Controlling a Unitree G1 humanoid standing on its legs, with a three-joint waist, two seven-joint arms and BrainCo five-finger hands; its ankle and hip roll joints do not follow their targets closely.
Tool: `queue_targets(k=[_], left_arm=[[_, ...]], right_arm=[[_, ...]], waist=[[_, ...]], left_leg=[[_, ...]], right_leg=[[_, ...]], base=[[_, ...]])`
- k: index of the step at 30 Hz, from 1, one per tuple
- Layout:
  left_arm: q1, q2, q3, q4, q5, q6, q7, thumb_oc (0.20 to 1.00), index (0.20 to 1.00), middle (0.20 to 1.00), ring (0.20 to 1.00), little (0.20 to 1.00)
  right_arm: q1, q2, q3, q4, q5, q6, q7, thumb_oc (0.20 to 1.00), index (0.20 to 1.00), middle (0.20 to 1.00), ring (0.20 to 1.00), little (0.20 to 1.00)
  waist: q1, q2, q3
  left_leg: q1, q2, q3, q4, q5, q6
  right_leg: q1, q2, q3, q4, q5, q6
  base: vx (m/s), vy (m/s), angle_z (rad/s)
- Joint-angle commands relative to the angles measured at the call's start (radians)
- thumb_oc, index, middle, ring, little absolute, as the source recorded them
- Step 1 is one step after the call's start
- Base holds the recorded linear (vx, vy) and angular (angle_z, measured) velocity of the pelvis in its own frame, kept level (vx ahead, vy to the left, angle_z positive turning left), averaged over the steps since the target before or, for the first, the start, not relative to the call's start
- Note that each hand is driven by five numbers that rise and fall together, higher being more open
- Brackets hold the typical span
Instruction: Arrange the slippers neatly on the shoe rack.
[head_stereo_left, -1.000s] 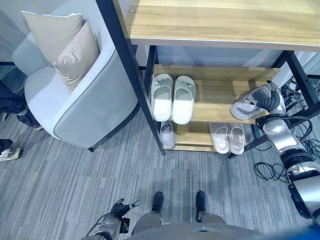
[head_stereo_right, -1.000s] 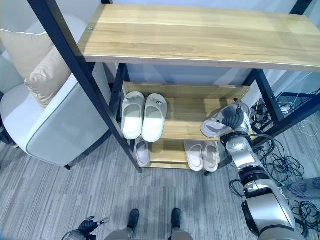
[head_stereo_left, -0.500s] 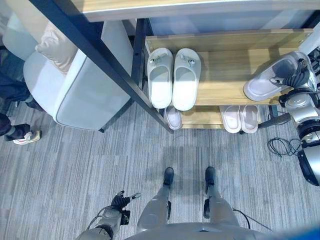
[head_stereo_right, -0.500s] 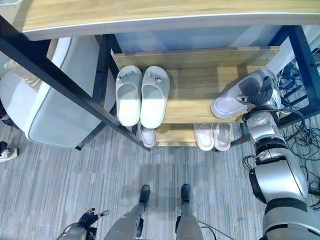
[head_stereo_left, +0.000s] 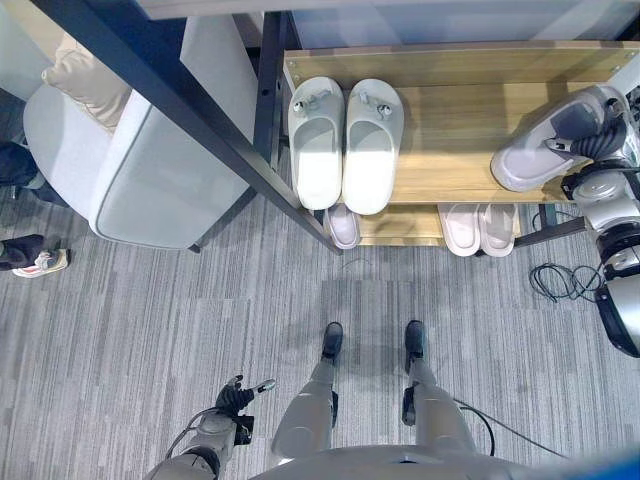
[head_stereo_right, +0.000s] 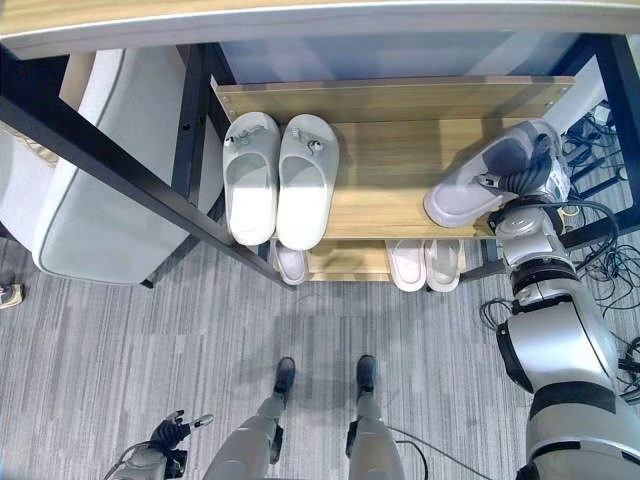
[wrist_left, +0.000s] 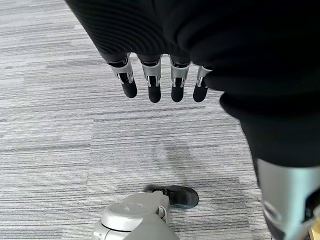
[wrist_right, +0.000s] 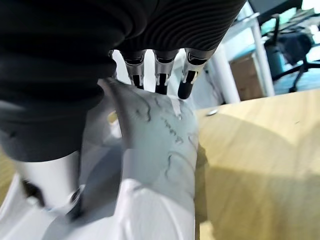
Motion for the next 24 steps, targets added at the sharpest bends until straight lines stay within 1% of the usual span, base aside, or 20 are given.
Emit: queue_targets(k=[1,4,7,12,14,15,18,20,21,22,23,24], left_arm=[[-0.038,0.045,-0.05,0.044,-0.012,-0.004,0.011,1.0,1.0,1.0,1.0,1.0],[-0.043,0.046,-0.053,0.036,-0.01,-0.006,0.013,1.0,1.0,1.0,1.0,1.0],[-0.045,0.047,-0.051,0.027,-0.001,-0.007,0.015,1.0,1.0,1.0,1.0,1.0],[-0.045,0.036,-0.039,0.039,0.035,-0.002,0.031,1.0,1.0,1.0,1.0,1.0],[-0.044,0.032,-0.032,0.041,0.047,-0.001,0.037,1.0,1.0,1.0,1.0,1.0],[-0.04,0.026,-0.025,0.041,0.064,0.001,0.038,1.0,1.0,1.0,1.0,1.0],[-0.037,0.019,-0.017,0.038,0.082,0.003,0.043,1.0,1.0,1.0,1.0,1.0],[-0.03,0.007,0.001,0.042,0.103,0.012,0.04,1.0,1.0,1.0,1.0,1.0],[-0.024,0.001,0.008,0.045,0.124,0.018,0.039,1.0,1.0,1.0,1.0,1.0],[-0.023,0.001,0.007,0.045,0.124,0.019,0.039,1.0,1.0,1.0,1.0,1.0],[-0.012,-0.005,0.019,0.048,0.142,0.026,0.032,1.0,1.0,1.0,1.0,1.0],[-0.008,-0.006,0.024,0.05,0.147,0.028,0.029,1.0,1.0,1.0,1.0,1.0]], right_arm=[[-0.048,-0.019,0.054,0.053,-0.068,0.001,0.009,0.2,0.2,0.2,0.2,0.2],[-0.036,-0.019,0.056,0.047,-0.088,0.003,0.001,0.2,0.2,0.2,0.2,0.2],[-0.002,-0.034,0.049,0.025,-0.126,0.006,-0.027,0.2,0.2,0.2,0.2,0.2],[0.055,-0.068,0.024,-0.098,-0.199,0.009,-0.074,0.2,0.2,0.2,0.2,0.2],[0.086,-0.075,0.007,-0.183,-0.216,0.001,-0.087,0.2,0.2,0.2,0.2,0.2],[0.123,-0.087,0.006,-0.276,-0.253,-0.007,-0.091,0.2,0.2,0.2,0.2,0.2],[0.178,-0.092,0.003,-0.376,-0.324,-0.009,-0.086,0.2,0.2,0.2,0.2,0.2],[0.277,-0.074,-0.025,-0.511,-0.357,-0.032,-0.061,0.2,0.2,0.2,0.2,0.2],[0.347,-0.054,-0.052,-0.566,-0.353,-0.057,-0.048,0.2,0.2,0.2,0.2,0.2],[0.35,-0.054,-0.054,-0.568,-0.354,-0.056,-0.048,0.2,0.2,0.2,0.2,0.2],[0.428,-0.03,-0.08,-0.621,-0.356,-0.07,-0.028,0.2,0.2,0.2,0.2,0.2],[0.464,-0.019,-0.09,-0.642,-0.359,-0.073,-0.019,0.2,0.2,0.2,0.2,0.2]], waist=[[0.024,-0.037,-0.007],[0.025,-0.039,-0.003],[0.027,-0.038,-0.001],[0.022,-0.037,-0.004],[0.019,-0.038,-0.007],[0.017,-0.039,-0.011],[0.016,-0.044,-0.02],[0.013,-0.056,-0.038],[0.012,-0.061,-0.05],[0.012,-0.062,-0.049],[0.008,-0.066,-0.061],[0.009,-0.07,-0.066]], left_leg=[[0.006,-0.027,-0.017,0.005,-0.059,-0.017],[0.003,-0.03,-0.017,0.005,-0.055,-0.018],[0.003,-0.032,-0.021,0.005,-0.056,-0.019],[0.022,-0.032,-0.021,0.005,-0.067,-0.013],[0.03,-0.031,-0.02,0.005,-0.071,-0.012],[0.037,-0.028,-0.016,0.005,-0.075,-0.01],[0.053,-0.023,-0.011,0.005,-0.082,-0.007],[0.083,-0.015,-0.009,0.005,-0.093,0.0],[0.106,-0.013,-0.008,0.005,-0.101,0.005],[0.108,-0.013,-0.008,0.005,-0.102,0.005],[0.132,-0.011,-0.007,0.006,-0.113,0.009],[0.147,-0.01,-0.005,0.006,-0.117,0.011]], right_leg=[[0.09,-0.02,-0.082,0.006,-0.123,0.055],[0.094,-0.022,-0.088,0.006,-0.123,0.056],[0.102,-0.026,-0.099,0.006,-0.124,0.057],[0.12,-0.029,-0.102,0.006,-0.129,0.056],[0.124,-0.03,-0.1,0.006,-0.13,0.056],[0.131,-0.031,-0.099,0.006,-0.132,0.056],[0.143,-0.03,-0.095,0.006,-0.133,0.056],[0.168,-0.028,-0.089,0.006,-0.134,0.054],[0.19,-0.028,-0.09,0.006,-0.138,0.052],[0.192,-0.028,-0.09,0.006,-0.139,0.053],[0.211,-0.028,-0.087,0.006,-0.142,0.052],[0.223,-0.026,-0.085,0.006,-0.144,0.052]], base=[[0.0,0.0,0.0],[0.0,0.0,0.01],[-0.02,0.003,0.05],[-0.01,0.004,0.02],[-0.03,0.009,0.0],[-0.03,0.009,0.0],[0.0,0.0,0.0],[0.0,0.0,0.0],[0.0,0.0,0.0],[0.05,0.008,-0.01],[0.03,0.006,0.0],[0.04,0.013,-0.02]])
